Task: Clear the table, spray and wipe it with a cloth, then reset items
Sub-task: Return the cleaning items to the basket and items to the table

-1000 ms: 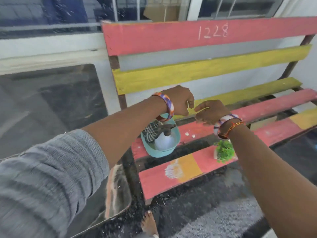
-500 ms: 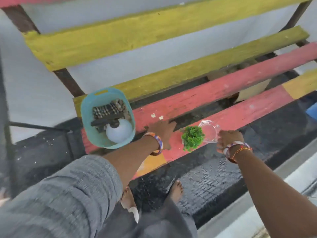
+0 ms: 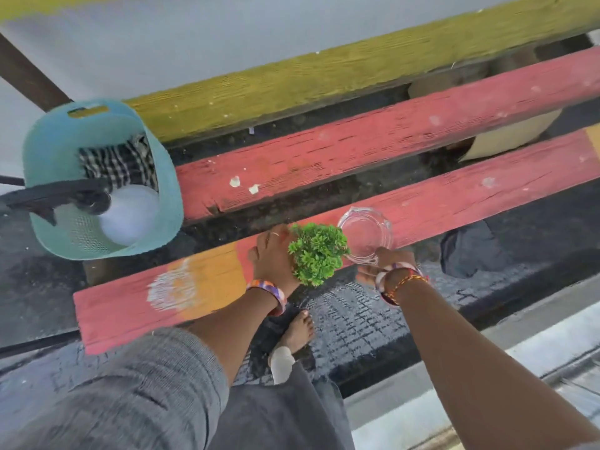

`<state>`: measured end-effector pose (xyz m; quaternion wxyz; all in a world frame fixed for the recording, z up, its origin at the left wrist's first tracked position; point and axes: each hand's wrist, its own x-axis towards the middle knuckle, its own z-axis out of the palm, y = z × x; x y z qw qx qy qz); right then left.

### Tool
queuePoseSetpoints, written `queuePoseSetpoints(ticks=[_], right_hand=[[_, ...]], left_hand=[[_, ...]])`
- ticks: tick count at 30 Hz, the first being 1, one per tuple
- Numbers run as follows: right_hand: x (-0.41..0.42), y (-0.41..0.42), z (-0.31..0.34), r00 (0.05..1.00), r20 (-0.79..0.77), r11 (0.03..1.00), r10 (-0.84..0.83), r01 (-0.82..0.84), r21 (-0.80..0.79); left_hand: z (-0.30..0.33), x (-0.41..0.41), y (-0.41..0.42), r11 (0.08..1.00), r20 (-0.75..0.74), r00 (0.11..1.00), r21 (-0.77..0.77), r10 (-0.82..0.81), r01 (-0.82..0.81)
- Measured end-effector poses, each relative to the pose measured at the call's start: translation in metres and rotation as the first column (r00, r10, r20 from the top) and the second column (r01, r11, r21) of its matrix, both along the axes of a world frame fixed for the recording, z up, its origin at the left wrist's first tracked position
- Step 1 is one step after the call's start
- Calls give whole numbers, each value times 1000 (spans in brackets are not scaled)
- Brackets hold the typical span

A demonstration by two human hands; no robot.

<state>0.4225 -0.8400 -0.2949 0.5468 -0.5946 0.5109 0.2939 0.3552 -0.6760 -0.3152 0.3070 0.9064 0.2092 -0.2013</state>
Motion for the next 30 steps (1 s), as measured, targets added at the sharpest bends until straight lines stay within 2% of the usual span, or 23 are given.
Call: queuePoseSetpoints(ticks=[2,5,7,8,9,11,13,14,16,19,23,25,27,29,30], right_hand=[[1,0,3,1000,0,1000,-9,9,20],[-2,2,6,1000,18,998,12,-10,-66],[-10,7,9,988,75,970,135,-116,-215],[-15,12,12,960,111,914,257,-204,-350],[-20,17,17,908,171,831,382,-256,-494],[-29,26,27,721,381,688,579,-180,-703],[-34,40,44,528,516,634,674,-55,-772],[-35,47,52,470,537,619,700,-24,-785],[-39,64,75,395,541,587,742,7,-810],[-60,101,113,364,491,523,791,13,-852],[-108,150,156,278,467,469,839,64,-881],[-132,181,178,297,523,523,799,86,-848],[-146,206,198,325,654,660,683,109,-743],[-164,240,215,275,733,741,622,96,-665],[-170,254,220,256,722,735,643,62,-676]], left_hand=[[-6,-1,1,997,4,999,56,-52,51],[-6,-4,8,987,7,992,102,-129,127],[0,-8,15,990,38,994,101,-102,97],[3,-10,21,993,71,995,99,-74,67],[9,-14,27,994,104,993,97,-60,50],[24,-24,41,996,158,987,91,-39,24],[38,-35,60,997,224,975,79,-4,-14],[48,-42,70,996,276,961,76,13,-35],[67,-56,90,995,378,926,87,19,-56],[100,-86,129,985,516,856,154,-17,-74],[149,-136,185,988,599,800,132,-14,-82],[170,-161,221,988,608,793,145,-42,-59],[183,-174,252,993,604,796,112,-32,-46],[203,-197,292,998,614,788,4,43,-57],[213,-206,307,996,618,781,-49,85,-69]])
